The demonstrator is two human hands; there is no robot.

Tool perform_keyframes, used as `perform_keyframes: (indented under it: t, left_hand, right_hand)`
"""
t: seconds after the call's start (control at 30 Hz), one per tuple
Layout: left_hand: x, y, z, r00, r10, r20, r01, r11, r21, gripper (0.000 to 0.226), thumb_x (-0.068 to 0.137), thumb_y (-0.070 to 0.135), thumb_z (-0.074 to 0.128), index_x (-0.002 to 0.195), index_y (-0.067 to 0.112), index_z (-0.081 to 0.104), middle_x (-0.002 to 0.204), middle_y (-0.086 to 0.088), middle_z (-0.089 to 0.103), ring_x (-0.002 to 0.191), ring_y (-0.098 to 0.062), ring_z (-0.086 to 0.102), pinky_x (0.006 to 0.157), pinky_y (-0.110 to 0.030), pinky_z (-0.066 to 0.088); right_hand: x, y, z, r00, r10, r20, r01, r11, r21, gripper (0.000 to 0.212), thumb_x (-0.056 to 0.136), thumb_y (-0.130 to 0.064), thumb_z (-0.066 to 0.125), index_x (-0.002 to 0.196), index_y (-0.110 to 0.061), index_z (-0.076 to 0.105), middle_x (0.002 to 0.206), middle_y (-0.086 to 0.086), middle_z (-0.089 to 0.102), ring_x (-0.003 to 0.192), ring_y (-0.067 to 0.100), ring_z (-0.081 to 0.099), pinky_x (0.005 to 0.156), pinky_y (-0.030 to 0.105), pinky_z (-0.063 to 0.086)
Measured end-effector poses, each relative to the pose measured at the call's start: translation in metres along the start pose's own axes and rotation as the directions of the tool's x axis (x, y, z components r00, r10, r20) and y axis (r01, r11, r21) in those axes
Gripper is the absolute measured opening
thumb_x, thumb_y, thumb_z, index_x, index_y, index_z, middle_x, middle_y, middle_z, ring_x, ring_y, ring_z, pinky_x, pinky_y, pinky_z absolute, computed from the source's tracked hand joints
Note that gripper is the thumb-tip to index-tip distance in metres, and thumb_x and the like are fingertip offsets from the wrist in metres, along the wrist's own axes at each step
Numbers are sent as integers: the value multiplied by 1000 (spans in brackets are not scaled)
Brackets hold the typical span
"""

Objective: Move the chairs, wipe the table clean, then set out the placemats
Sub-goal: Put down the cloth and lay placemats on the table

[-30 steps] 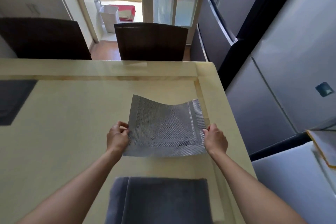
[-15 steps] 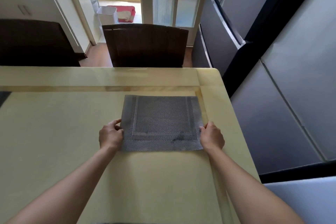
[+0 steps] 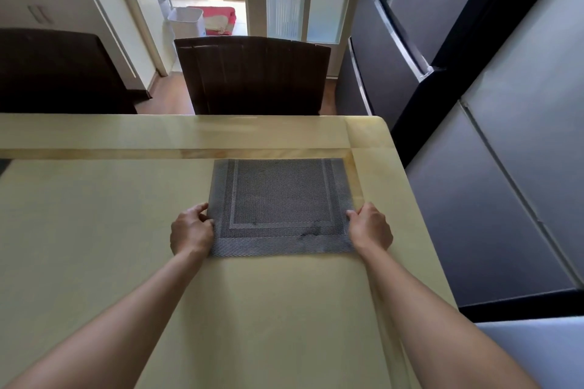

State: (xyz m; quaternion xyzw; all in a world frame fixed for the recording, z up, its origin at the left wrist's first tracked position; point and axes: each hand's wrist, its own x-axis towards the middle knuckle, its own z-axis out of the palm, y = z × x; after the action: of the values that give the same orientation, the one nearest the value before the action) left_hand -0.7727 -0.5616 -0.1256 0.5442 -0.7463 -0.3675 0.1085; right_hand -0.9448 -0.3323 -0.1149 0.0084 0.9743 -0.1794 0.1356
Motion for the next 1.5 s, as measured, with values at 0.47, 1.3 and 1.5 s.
perform_keyframes:
  t: [0.47,1.3,1.5]
  left_hand:
    - [2,1,3,999,-42,-14,42,999,-14,40,88,13,60,126,25,61,112,-5,70,99,-28,64,83,-35,52]
    - [-103,-50,-50,934,308,181,-334,933,135,33,88,8,59,121,13,61,120,-11,59,111,-29,51,94,-38,42]
    - [-201,-139,-95,940,168,297,-221,963,156,26,87,11,61,113,11,64,106,-12,60,98,-25,58,85,-29,42]
  right_hand:
    - [-2,0,0,999,-32,-19,32,999,-15,30,97,-32,49,109,-5,54,111,15,65,98,34,62,68,31,39]
    - [-126,66,-3,935,-350,54,350,937,13,35,91,-18,59,124,-9,55,125,13,48,118,29,45,98,31,37]
    - [-235,133,0,952,-229,202,234,972,0,32,90,-19,59,119,-6,57,121,14,52,115,30,50,94,31,39]
